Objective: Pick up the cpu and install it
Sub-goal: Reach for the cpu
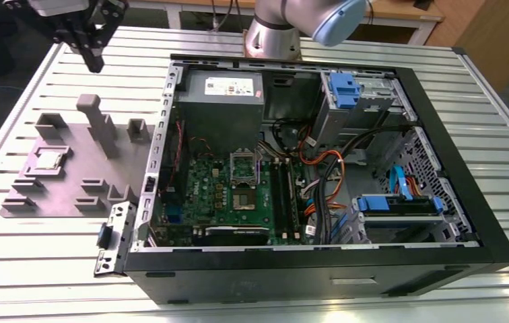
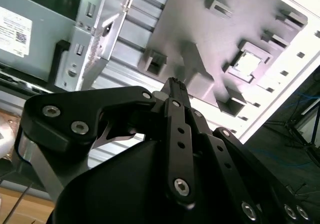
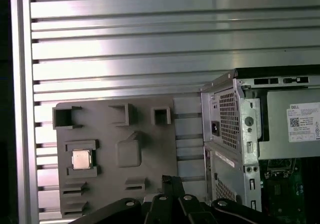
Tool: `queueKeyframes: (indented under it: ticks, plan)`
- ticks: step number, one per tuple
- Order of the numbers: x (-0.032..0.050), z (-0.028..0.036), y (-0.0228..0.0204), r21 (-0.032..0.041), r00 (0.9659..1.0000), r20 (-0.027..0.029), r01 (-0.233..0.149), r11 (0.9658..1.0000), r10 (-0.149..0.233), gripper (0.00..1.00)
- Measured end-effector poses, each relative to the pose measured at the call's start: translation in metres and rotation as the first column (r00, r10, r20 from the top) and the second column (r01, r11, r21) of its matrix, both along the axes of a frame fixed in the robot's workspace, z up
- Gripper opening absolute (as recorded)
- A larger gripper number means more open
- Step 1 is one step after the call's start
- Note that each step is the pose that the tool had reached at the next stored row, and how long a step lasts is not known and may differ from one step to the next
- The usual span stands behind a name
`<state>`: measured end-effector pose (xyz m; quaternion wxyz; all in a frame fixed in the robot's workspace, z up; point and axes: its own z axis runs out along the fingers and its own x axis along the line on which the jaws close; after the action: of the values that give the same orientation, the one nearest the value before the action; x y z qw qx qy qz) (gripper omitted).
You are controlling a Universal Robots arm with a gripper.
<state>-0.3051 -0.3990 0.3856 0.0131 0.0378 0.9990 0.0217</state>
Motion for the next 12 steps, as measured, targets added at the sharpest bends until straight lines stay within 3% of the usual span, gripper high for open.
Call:
queueKeyframes:
  ticks: [7, 12]
  plan:
    - [-0.031, -0.0035, -0.0004, 0.0, 1.0, -0.0021, 0.0, 1.0, 0.0, 0.11]
    - [-0.0425, -0.0069, -0.0006, 0.0, 1.0, -0.0029, 0.0, 1.0, 0.0, 0.11]
